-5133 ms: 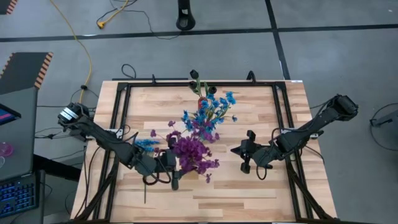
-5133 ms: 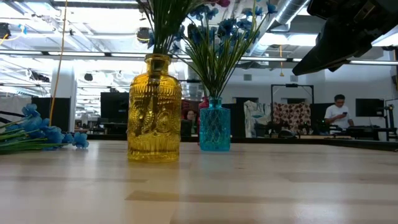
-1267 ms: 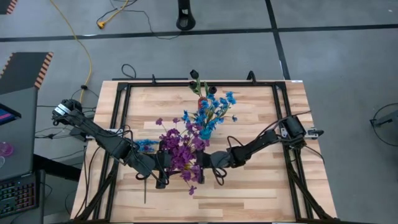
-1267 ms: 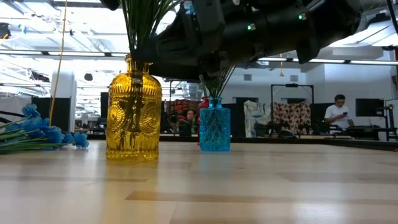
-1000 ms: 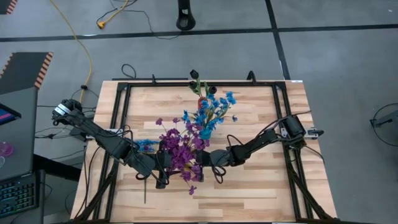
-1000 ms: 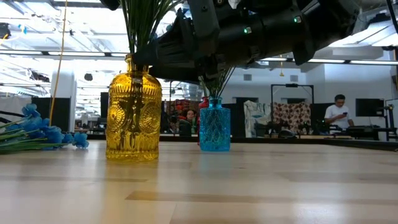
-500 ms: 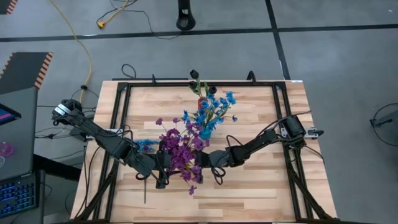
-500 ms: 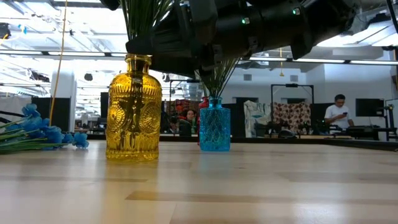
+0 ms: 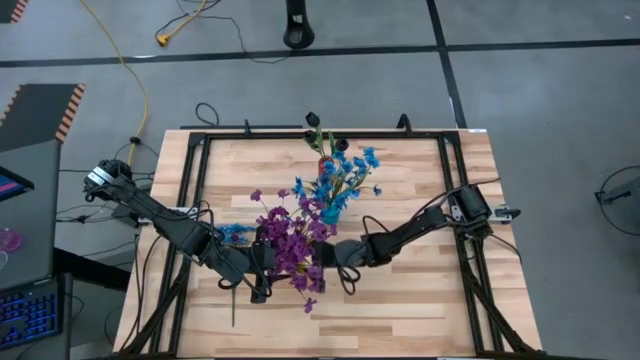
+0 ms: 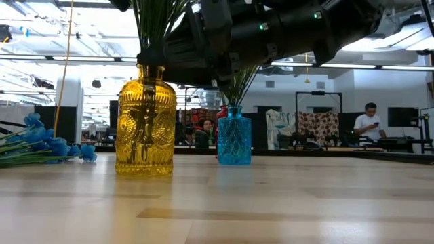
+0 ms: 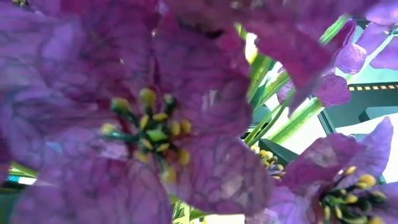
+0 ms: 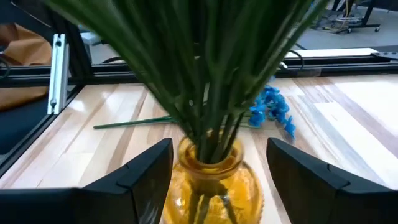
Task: Sort flowers into vase by color
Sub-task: Put the violet flower into the yellow crystal vase
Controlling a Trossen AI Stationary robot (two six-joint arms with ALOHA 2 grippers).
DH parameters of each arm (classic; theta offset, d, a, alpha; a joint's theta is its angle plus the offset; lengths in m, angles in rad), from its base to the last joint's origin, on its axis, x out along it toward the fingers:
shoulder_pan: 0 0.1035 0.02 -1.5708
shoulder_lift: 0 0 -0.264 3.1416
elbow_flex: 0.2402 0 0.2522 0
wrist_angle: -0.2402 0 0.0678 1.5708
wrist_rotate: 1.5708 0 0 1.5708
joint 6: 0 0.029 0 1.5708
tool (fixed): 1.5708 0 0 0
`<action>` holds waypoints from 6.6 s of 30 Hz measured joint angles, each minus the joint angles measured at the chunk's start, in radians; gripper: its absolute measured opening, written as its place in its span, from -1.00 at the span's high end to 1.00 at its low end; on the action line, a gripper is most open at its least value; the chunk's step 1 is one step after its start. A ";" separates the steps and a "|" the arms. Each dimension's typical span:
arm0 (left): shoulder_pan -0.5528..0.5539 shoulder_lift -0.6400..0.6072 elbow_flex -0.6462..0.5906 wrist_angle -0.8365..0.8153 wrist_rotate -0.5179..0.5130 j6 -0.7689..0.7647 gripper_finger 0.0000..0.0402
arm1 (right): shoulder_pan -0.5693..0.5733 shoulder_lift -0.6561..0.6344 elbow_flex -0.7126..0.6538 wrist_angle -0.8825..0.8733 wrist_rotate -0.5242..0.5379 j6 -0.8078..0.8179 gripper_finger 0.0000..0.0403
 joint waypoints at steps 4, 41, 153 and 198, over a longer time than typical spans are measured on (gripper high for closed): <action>0.000 0.000 0.000 0.000 -0.001 0.000 0.00 | -0.002 0.000 0.000 -0.003 0.000 0.000 -0.42; 0.000 0.000 0.000 0.000 -0.001 0.000 0.00 | -0.016 0.000 0.000 -0.042 -0.069 0.002 -0.06; -0.024 -0.233 -0.001 -0.301 0.355 -0.313 0.00 | 0.018 -0.056 0.104 -0.400 -0.058 0.110 0.12; -0.079 -0.337 0.000 -0.156 0.516 -0.349 0.00 | 0.028 -0.114 0.104 -0.579 -0.055 0.160 0.12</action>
